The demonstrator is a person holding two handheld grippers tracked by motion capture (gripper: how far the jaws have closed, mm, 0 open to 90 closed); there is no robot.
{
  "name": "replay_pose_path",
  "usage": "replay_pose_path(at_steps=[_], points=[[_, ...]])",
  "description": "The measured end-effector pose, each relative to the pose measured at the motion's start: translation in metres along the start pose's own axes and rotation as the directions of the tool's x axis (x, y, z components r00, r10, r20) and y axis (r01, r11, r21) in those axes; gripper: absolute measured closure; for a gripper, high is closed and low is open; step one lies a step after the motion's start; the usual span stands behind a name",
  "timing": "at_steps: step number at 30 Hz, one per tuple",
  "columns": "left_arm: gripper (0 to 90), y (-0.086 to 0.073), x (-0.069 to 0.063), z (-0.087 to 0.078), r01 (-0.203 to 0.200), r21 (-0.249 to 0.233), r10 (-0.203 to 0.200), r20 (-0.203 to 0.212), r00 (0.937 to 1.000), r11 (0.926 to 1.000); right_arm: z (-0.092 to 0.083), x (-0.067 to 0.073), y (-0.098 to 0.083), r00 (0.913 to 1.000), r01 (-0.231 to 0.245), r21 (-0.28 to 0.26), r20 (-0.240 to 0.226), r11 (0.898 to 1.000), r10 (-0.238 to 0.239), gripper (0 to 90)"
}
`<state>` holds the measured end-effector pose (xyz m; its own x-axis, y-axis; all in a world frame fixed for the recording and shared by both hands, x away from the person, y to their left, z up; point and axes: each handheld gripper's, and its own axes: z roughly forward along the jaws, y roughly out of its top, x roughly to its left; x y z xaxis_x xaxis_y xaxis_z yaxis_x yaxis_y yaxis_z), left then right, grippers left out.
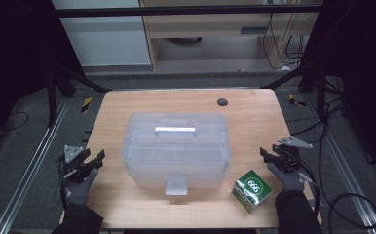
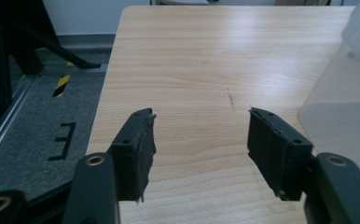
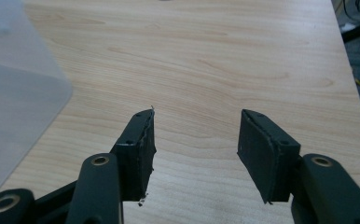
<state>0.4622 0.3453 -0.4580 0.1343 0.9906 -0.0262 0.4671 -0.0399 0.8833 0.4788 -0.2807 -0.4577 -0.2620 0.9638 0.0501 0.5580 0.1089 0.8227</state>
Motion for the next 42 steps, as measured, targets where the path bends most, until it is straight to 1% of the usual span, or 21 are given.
replay_pose_path(at_steps=[2,4,6,7,8,9,11,12,16,17,18,19,22,27,28,29,30,32,34,38,42], points=[[41.6,0.001,-0.001,-0.004,-0.001,-0.026,0.001,0.002,1.0000,0.9997,-0.007,0.002,0.001,0.9999,0.013,-0.017,-0.005,1.000,-0.013,44.3],[41.3,0.001,-0.001,-0.005,-0.003,-0.033,0.003,0.002,1.0000,0.9995,-0.009,0.002,0.002,0.9999,0.011,-0.023,-0.013,1.000,-0.011,43.1],[42.9,0.003,-0.002,-0.008,-0.005,-0.048,0.006,0.023,0.9997,0.9989,-0.013,0.006,0.005,0.9996,0.020,-0.033,-0.018,0.999,-0.021,41.1],[43.0,0.003,-0.002,-0.008,-0.005,-0.048,0.006,0.023,0.9997,0.9989,-0.013,0.006,0.005,0.9996,0.020,-0.033,-0.018,0.999,-0.021,41.1],[43.0,0.004,-0.003,-0.010,-0.007,-0.054,0.008,0.027,0.9996,0.9985,-0.014,0.010,0.008,0.9988,0.035,-0.023,-0.035,0.999,-0.035,39.8],[42.8,0.006,-0.003,-0.011,-0.005,-0.060,0.008,0.042,0.9991,0.9982,-0.014,0.012,0.009,0.9981,0.049,-0.021,-0.037,0.999,-0.050,38.9],[42.3,0.007,-0.004,-0.012,-0.003,-0.060,0.006,0.048,0.9988,0.9982,-0.014,0.015,0.009,0.9975,0.058,-0.017,-0.038,0.998,-0.059,38.6],[41.7,0.010,-0.007,-0.013,-0.014,-0.059,0.018,0.057,0.9982,0.9982,-0.015,0.019,0.011,0.9956,0.081,-0.023,-0.046,0.996,-0.082,38.2],[39.7,0.015,-0.010,-0.016,-0.033,-0.063,0.038,0.071,0.9967,0.9975,-0.018,0.023,0.013,0.9926,0.108,-0.027,-0.054,0.994,-0.109,37.6],[39.0,0.017,-0.011,-0.018,-0.039,-0.070,0.045,0.079,0.9959,0.9968,-0.019,0.023,0.014,0.9925,0.105,-0.025,-0.061,0.994,-0.106,37.6],[38.4,0.019,-0.013,-0.019,-0.049,-0.074,0.054,0.078,0.9955,0.9961,-0.020,0.023,0.015,0.9919,0.109,-0.037,-0.062,0.993,-0.111,37.6],[37.0,0.021,-0.013,-0.021,-0.057,-0.078,0.063,0.082,0.9946,0.9954,-0.021,0.023,0.016,0.9910,0.107,-0.045,-0.075,0.993,-0.111,37.5],[34.8,0.026,-0.015,-0.025,-0.076,-0.089,0.085,0.103,0.9910,0.9931,-0.022,0.023,0.017,0.9903,0.114,-0.045,-0.074,0.992,-0.117,37.5],[30.4,0.034,-0.015,-0.030,-0.081,-0.106,0.095,0.131,0.9868,0.9910,-0.024,0.023,0.018,0.9898,0.115,-0.057,-0.078,0.992,-0.119,36.9],[30.5,0.035,-0.015,-0.030,-0.087,-0.108,0.103,0.151,0.9832,0.9903,-0.025,0.023,0.019,0.9898,0.116,-0.059,-0.077,0.992,-0.120,36.8],[29.3,0.038,-0.016,-0.031,-0.113,-0.108,0.129,0.155,0.9794,0.9877,-0.025,0.022,0.019,0.9899,0.115,-0.060,-0.077,0.992,-0.119,36.4],[29.2,0.038,-0.016,-0.031,-0.113,-0.108,0.129,0.155,0.9794,0.9877,-0.026,0.022,0.019,0.9902,0.115,-0.064,-0.072,0.991,-0.119,36.4],[28.5,0.040,-0.016,-0.032,-0.130,-0.098,0.144,0.159,0.9766,0.9867,-0.026,0.021,0.019,0.9904,0.113,-0.063,-0.072,0.992,-0.118,36.3],[28.8,0.044,-0.015,-0.033,-0.133,-0.104,0.149,0.169,0.9743,0.9857,-0.026,0.021,0.019,0.9907,0.112,-0.063,-0.071,0.992,-0.116,35.9],[29.8,0.051,-0.012,-0.037,-0.135,-0.103,0.152,0.174,0.9730,0.9855,-0.026,0.021,0.019,0.9899,0.118,-0.055,-0.072,0.991,-0.122,35.1],[29.8,0.057,-0.012,-0.042,-0.164,-0.103,0.179,0.165,0.9699,0.9811,-0.025,0.022,0.018,0.9895,0.121,-0.049,-0.073,0.991,-0.125,34.5]])
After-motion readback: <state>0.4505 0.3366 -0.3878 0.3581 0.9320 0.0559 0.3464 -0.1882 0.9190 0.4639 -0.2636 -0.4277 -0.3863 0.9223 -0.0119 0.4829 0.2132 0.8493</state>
